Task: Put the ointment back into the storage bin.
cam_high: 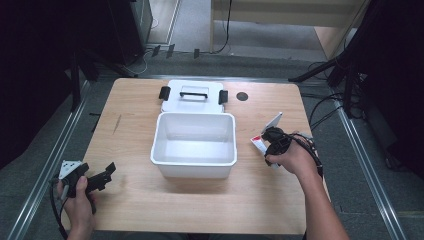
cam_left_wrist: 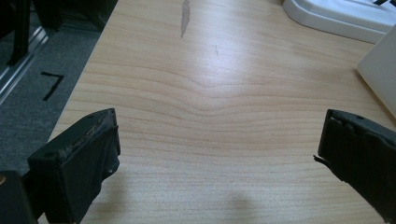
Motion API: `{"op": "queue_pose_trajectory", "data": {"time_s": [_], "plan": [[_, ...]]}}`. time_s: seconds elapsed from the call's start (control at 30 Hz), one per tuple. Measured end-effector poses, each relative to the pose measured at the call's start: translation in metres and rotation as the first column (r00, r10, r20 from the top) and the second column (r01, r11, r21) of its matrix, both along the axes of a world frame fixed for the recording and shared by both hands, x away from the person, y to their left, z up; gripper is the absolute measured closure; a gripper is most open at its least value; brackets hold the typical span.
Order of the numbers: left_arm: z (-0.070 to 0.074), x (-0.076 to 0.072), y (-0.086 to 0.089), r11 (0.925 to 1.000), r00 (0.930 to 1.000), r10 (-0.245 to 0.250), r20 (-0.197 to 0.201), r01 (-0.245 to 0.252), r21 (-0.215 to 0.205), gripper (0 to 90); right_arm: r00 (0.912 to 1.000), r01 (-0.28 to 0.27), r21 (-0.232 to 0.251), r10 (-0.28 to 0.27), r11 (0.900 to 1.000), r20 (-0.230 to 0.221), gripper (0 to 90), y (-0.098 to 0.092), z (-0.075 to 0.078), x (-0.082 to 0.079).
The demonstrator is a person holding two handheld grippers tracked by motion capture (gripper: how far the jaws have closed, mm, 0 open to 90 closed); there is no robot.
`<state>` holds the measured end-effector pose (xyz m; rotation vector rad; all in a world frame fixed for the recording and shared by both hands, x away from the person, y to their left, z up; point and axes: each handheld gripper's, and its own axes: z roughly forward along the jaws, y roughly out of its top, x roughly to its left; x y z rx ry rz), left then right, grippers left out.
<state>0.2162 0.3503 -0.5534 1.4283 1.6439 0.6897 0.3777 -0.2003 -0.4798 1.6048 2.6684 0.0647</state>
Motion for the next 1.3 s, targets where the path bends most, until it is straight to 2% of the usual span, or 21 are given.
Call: {"op": "queue_pose_trajectory", "data": {"time_s": [0.1, 0.2, 0.47, 0.6, 0.87, 1.3], "plan": [[0.0, 0.0, 0.0, 1.0, 1.0, 0.0, 0.002, 0.0, -0.001, 0.0, 0.9999, -0.008, 0.005, 0.007, 1.0, 0.011, 71.9, 0.001, 0.005, 0.001], [0.0, 0.0, -0.001, 1.0, 1.0, 0.002, 0.005, -0.002, 0.004, 0.0, 0.9999, 0.001, 0.013, -0.001, 1.0, 0.011, 72.0, 0.003, 0.014, 0.003], [0.0, 0.0, -0.001, 0.9999, 1.0, 0.006, 0.008, -0.006, 0.011, 0.0, 0.999, -0.025, 0.027, 0.024, 0.999, 0.036, 72.0, 0.012, 0.039, 0.009], [0.0, -0.001, -0.001, 0.9999, 1.0, 0.006, 0.007, -0.006, 0.01, 0.0, 0.9985, -0.036, 0.024, 0.035, 0.999, 0.041, 72.0, 0.017, 0.046, 0.01], [0.0, 0.0, -0.001, 1.0, 1.0, 0.003, 0.005, -0.004, 0.009, 0.0, 0.9973, -0.046, 0.024, 0.045, 0.999, 0.058, 72.0, 0.03, 0.069, 0.017], [0.0, 0.0, -0.001, 1.0, 1.0, 0.003, 0.004, -0.003, 0.005, 0.0, 0.9951, -0.059, 0.039, 0.056, 0.997, 0.082, 72.0, 0.043, 0.09, 0.021]]}}
